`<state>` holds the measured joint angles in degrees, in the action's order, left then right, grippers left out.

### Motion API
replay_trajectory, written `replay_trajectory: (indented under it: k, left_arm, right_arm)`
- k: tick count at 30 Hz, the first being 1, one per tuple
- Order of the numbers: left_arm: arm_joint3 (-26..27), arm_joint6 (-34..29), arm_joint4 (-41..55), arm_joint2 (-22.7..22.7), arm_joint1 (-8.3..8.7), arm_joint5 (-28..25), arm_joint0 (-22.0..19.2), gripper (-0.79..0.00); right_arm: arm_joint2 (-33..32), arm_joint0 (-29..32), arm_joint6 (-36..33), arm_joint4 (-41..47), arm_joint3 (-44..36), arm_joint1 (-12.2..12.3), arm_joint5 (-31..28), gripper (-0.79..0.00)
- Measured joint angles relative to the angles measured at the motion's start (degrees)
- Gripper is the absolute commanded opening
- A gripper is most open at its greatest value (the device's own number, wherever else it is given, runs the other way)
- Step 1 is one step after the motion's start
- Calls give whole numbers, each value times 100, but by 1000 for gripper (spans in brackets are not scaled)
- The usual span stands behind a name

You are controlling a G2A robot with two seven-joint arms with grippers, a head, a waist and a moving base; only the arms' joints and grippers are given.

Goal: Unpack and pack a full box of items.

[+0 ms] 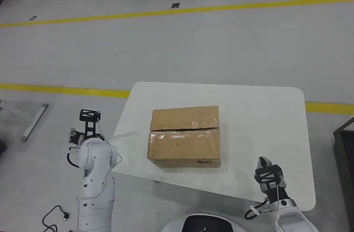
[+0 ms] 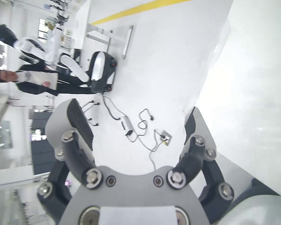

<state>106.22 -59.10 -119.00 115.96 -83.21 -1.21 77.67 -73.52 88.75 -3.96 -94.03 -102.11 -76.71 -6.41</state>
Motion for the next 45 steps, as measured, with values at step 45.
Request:
replay_trajectory:
  k: [45]
  left_arm:
    - [1311,462,2567,56,18,435,340,0]
  right_arm:
    - [1216,-1035,-406,-3,-218,-89,-830,-785]
